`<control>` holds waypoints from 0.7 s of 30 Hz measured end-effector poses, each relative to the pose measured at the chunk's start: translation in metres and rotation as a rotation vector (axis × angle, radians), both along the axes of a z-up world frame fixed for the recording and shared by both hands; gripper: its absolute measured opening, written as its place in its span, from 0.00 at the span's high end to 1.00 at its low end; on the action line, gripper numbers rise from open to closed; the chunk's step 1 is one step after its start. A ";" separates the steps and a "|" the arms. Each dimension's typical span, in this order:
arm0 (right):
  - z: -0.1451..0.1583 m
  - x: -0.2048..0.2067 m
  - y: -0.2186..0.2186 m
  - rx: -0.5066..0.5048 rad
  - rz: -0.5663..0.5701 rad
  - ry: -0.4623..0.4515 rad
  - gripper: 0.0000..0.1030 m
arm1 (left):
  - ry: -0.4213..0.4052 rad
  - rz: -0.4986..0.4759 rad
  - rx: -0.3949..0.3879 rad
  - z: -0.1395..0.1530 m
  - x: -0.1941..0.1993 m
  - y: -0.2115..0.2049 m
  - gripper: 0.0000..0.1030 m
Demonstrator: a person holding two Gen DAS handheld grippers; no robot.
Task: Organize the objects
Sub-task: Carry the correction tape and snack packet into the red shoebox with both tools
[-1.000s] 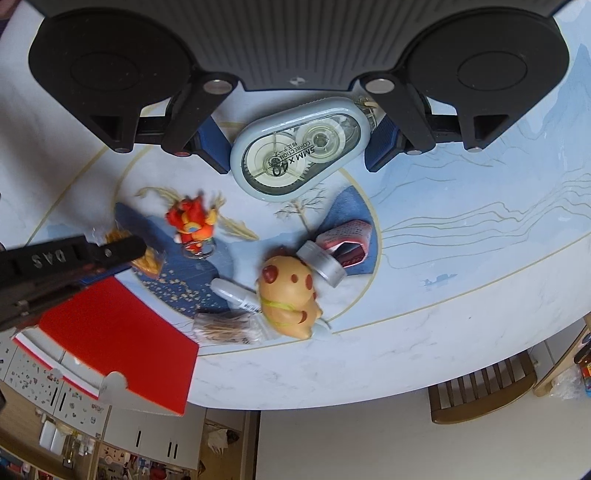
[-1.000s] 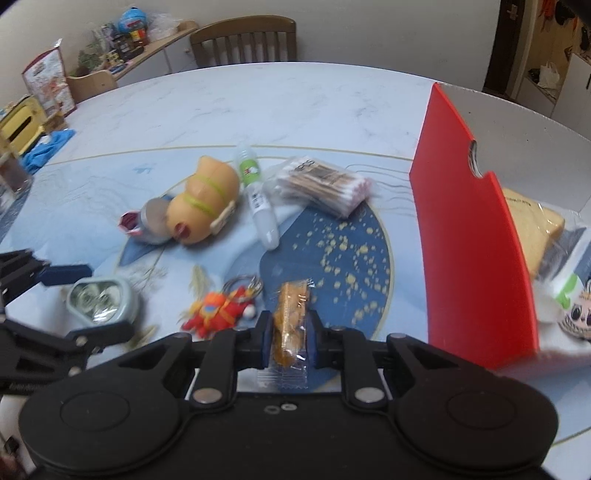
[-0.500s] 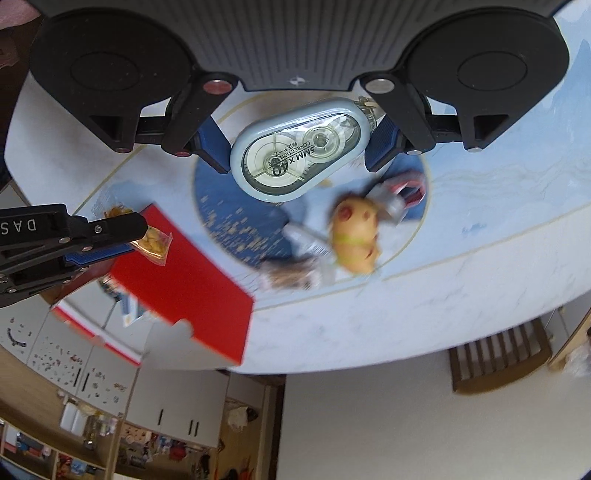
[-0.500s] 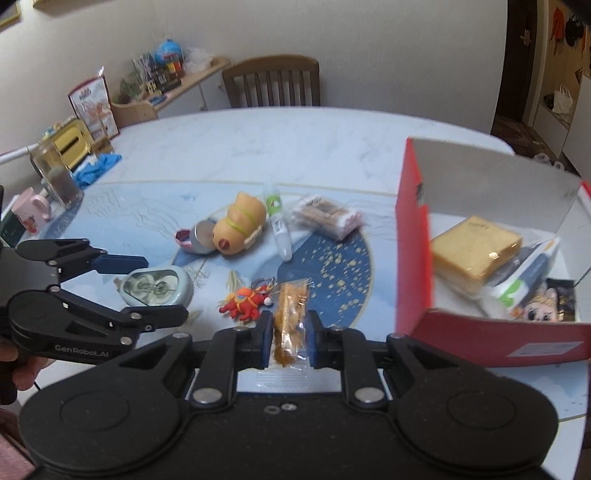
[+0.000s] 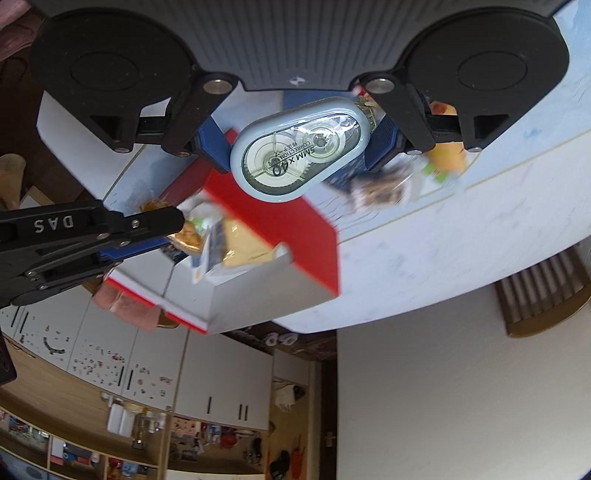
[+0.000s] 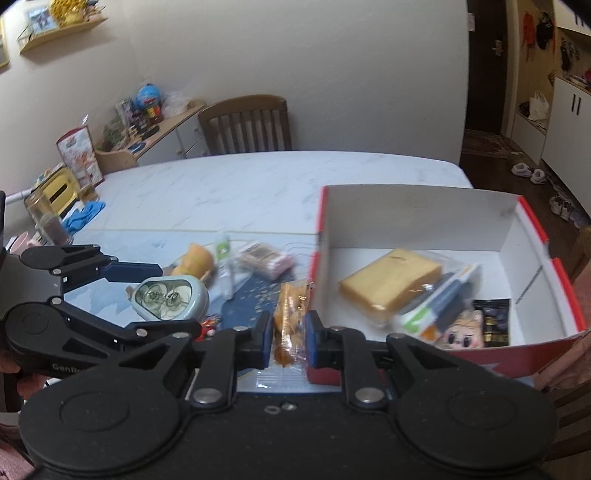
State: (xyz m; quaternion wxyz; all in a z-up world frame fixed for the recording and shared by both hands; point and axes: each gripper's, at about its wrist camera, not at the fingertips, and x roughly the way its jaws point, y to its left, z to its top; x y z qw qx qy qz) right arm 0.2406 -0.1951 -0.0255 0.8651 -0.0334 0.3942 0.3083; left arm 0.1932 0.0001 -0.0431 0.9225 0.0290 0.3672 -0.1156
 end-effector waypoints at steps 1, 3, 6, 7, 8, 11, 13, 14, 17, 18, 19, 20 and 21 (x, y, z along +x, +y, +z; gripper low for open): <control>0.000 0.003 -0.006 0.004 -0.007 -0.001 0.83 | -0.004 -0.007 -0.001 0.002 0.004 -0.006 0.24; 0.001 0.009 -0.017 0.010 -0.025 -0.008 0.83 | -0.013 -0.017 0.002 0.005 0.011 -0.016 0.24; 0.000 0.019 -0.035 0.025 -0.055 -0.010 0.83 | -0.023 -0.033 0.012 0.010 0.023 -0.034 0.24; 0.000 0.023 -0.042 0.030 -0.065 -0.010 0.83 | -0.025 -0.037 0.015 0.011 0.027 -0.039 0.24; 0.000 0.027 -0.048 0.033 -0.074 -0.012 0.83 | -0.028 -0.041 0.018 0.012 0.031 -0.045 0.24; -0.003 0.037 -0.066 0.045 -0.100 -0.011 0.83 | -0.027 -0.049 0.023 0.013 0.045 -0.061 0.24; -0.005 0.044 -0.078 0.049 -0.116 -0.014 0.83 | -0.025 -0.056 0.026 0.014 0.054 -0.071 0.24; -0.007 0.047 -0.083 0.050 -0.123 -0.014 0.83 | -0.026 -0.060 0.031 0.015 0.058 -0.077 0.24; -0.012 0.059 -0.098 0.044 -0.142 -0.011 0.83 | -0.033 -0.073 0.052 0.016 0.073 -0.094 0.24; -0.013 0.063 -0.102 0.040 -0.146 -0.011 0.83 | -0.035 -0.073 0.056 0.017 0.079 -0.100 0.24; -0.016 0.066 -0.106 0.036 -0.150 -0.010 0.83 | -0.038 -0.072 0.057 0.017 0.084 -0.104 0.24; -0.017 0.069 -0.109 0.032 -0.153 -0.008 0.83 | -0.040 -0.069 0.059 0.017 0.090 -0.109 0.24; -0.020 0.071 -0.112 0.028 -0.155 -0.006 0.83 | -0.041 -0.067 0.063 0.018 0.096 -0.114 0.24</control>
